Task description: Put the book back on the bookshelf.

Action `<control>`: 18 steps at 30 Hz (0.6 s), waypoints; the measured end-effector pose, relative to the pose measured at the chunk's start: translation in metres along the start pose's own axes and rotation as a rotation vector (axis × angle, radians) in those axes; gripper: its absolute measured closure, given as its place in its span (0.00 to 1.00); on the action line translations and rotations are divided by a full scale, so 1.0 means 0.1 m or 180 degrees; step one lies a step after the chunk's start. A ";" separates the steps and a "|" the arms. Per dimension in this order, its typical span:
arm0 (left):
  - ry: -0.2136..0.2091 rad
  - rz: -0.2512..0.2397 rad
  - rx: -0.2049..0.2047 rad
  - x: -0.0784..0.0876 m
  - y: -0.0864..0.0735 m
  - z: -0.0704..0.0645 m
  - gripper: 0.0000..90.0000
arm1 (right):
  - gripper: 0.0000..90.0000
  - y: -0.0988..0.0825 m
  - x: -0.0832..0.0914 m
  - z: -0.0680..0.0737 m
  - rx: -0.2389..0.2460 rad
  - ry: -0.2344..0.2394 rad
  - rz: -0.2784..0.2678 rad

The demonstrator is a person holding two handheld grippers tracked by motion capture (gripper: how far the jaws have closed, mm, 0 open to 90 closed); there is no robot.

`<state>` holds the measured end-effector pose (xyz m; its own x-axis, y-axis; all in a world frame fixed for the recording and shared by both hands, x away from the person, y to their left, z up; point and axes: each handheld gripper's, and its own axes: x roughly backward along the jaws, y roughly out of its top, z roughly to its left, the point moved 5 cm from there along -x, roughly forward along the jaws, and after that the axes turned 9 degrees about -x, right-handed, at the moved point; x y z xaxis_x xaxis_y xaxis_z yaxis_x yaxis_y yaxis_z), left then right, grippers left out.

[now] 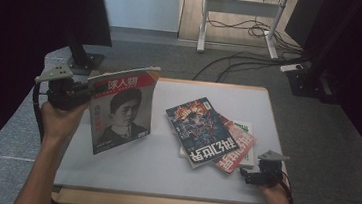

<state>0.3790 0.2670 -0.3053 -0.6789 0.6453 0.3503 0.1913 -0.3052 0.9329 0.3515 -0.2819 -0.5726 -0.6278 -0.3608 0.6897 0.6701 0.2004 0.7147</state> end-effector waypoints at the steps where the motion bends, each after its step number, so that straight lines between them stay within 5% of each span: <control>1: 0.0013 -0.0004 0.0006 0.02 -0.01 0.01 0.97 | 0.00 0.00 0.00 0.00 0.0001 0.0000 0.0001; 18: 0.0320 0.0005 0.0086 0.39 -0.10 0.22 0.97 | 0.00 0.00 0.00 0.00 0.0001 0.0002 0.0002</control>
<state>0.3659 0.3102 -0.2993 -0.7460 0.5709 0.3427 0.2104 -0.2862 0.9348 0.3516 -0.2819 -0.5727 -0.6271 -0.3612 0.6901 0.6703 0.2010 0.7144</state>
